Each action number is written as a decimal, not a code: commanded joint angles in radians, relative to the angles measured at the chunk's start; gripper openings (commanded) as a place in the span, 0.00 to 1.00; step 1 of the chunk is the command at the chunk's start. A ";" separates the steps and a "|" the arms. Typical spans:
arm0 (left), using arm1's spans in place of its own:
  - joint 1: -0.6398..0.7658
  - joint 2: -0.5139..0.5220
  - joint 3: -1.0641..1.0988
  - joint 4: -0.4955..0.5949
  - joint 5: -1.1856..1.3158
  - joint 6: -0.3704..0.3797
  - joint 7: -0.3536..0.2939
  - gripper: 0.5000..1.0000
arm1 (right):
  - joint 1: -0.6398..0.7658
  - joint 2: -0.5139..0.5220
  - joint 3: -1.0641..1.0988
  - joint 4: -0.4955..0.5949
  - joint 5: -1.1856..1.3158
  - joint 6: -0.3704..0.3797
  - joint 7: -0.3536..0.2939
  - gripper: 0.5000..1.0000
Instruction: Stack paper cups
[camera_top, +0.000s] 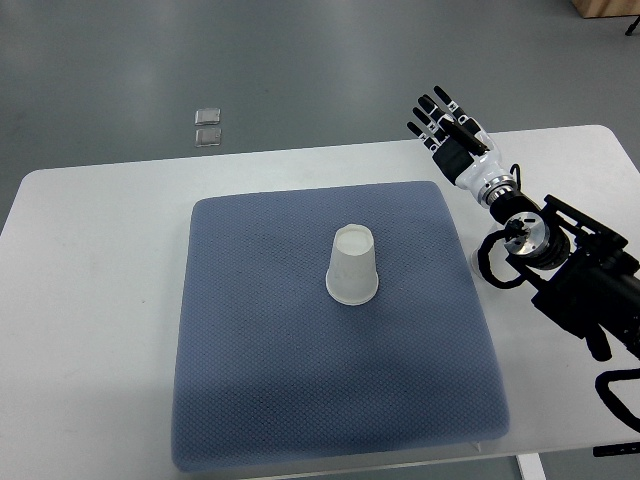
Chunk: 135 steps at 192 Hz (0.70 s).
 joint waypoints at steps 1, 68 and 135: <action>0.000 0.000 0.001 -0.003 0.000 0.000 0.000 1.00 | 0.000 0.000 0.000 0.000 -0.001 0.000 0.000 0.85; 0.000 0.000 0.000 -0.005 0.000 0.000 -0.001 1.00 | 0.009 -0.005 -0.023 0.005 -0.010 0.002 -0.003 0.85; -0.002 0.000 0.001 -0.009 0.002 -0.002 -0.003 1.00 | 0.185 -0.207 -0.267 0.110 -0.410 0.026 -0.074 0.85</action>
